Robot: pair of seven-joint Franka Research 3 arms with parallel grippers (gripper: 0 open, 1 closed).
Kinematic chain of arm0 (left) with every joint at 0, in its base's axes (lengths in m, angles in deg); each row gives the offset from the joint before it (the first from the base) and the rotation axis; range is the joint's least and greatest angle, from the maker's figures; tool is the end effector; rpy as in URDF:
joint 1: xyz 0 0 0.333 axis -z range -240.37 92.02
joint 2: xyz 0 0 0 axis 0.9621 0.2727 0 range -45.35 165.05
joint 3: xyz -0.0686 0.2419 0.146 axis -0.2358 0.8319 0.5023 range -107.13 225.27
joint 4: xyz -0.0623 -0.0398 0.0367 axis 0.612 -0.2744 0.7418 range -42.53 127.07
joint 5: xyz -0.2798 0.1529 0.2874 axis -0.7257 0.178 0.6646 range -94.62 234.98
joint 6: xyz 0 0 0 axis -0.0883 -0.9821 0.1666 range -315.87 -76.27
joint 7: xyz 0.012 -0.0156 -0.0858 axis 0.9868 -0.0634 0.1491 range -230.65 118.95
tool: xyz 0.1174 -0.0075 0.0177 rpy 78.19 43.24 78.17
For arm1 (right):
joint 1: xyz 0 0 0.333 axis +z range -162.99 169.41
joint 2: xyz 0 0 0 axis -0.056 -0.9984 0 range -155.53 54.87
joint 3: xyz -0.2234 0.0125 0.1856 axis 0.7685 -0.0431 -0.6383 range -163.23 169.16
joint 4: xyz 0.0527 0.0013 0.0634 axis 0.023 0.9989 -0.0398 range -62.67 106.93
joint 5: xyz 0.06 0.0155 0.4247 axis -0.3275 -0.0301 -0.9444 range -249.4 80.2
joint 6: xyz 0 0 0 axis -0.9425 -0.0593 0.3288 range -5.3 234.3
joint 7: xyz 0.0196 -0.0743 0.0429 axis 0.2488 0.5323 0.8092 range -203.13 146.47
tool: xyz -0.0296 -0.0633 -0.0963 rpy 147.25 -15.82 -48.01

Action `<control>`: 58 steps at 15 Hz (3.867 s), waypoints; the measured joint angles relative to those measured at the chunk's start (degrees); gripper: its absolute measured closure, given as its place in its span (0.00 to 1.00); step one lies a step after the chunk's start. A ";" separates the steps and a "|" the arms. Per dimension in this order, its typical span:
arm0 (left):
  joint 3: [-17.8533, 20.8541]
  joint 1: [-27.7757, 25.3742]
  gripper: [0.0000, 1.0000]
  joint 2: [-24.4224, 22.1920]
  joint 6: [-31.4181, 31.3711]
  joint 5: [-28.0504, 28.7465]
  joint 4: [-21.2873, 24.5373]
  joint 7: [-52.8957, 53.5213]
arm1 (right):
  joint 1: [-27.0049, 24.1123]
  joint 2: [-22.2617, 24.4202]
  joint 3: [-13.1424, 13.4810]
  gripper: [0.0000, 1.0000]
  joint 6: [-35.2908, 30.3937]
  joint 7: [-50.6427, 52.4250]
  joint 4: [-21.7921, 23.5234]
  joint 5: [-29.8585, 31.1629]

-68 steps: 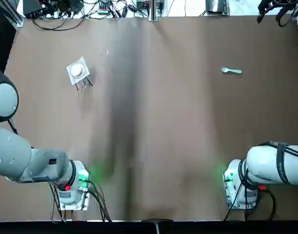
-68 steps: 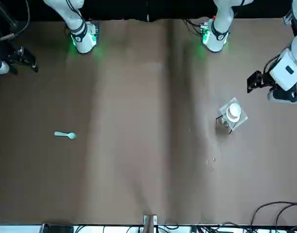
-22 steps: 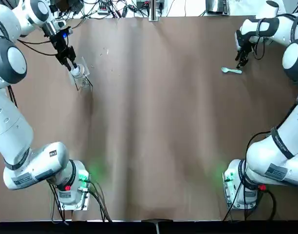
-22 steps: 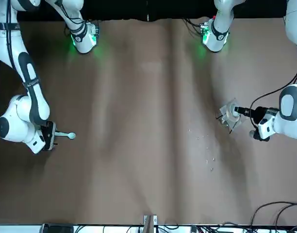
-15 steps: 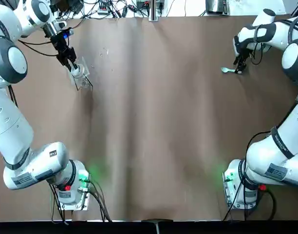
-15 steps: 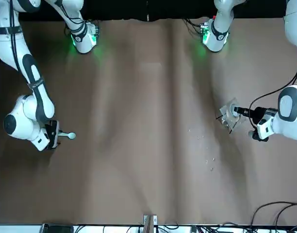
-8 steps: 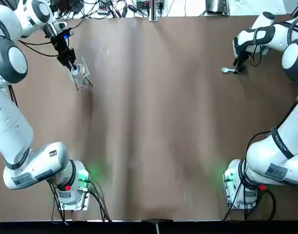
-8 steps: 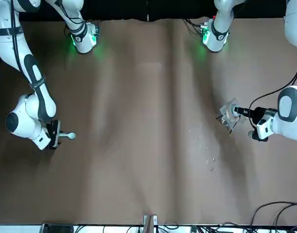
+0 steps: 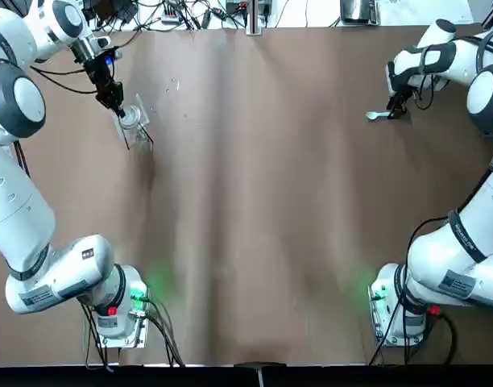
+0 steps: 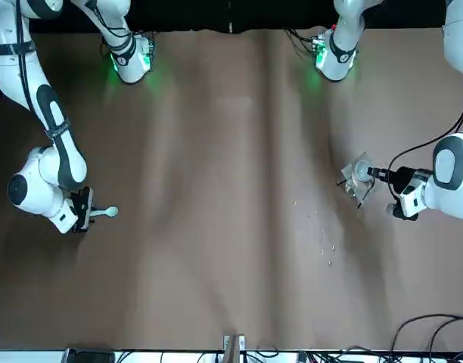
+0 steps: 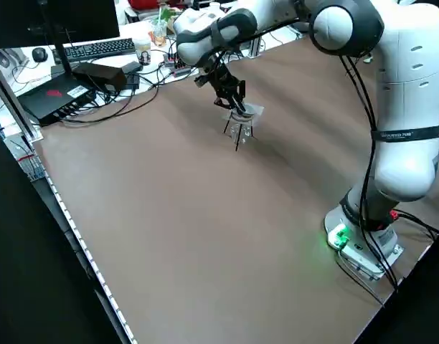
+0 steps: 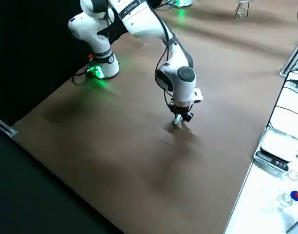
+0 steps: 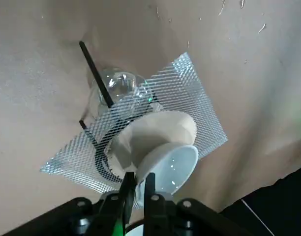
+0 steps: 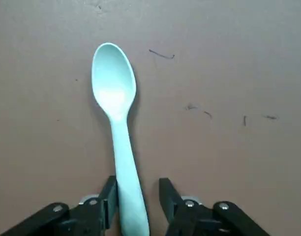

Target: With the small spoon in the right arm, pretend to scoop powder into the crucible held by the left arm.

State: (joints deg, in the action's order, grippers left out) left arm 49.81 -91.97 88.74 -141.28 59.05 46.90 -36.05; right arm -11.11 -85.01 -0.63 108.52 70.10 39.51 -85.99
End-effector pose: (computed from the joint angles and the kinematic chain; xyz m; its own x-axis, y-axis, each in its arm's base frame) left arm 0.6078 0.0722 0.2328 0.8629 -0.2262 -0.4520 -0.0230 -0.9109 0.4120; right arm 0.6176 -0.1159 0.1106 0.0705 0.9956 0.0612 0.9953 -0.0661 -0.0708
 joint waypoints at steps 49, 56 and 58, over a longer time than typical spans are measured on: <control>-22.41 12.54 0.95 -0.67 -17.81 -10.92 -2.40 -43.67 | 39.45 0.71 -2.44 0.75 -28.82 -82.75 -7.95 -26.14; -22.41 12.54 0.95 -0.61 -17.82 -10.92 -2.40 -43.67 | 39.39 -0.73 0.56 0.75 -24.62 -83.16 -8.20 -22.60; -22.39 12.54 0.95 -0.51 -17.82 -10.92 -2.40 -43.68 | 39.39 -0.73 1.22 0.75 -24.49 -83.18 -8.77 -22.24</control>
State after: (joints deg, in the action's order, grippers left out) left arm 27.41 -79.43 88.23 -159.10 48.13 44.50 -79.73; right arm 28.27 -85.74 0.59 84.02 -13.08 30.74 -108.23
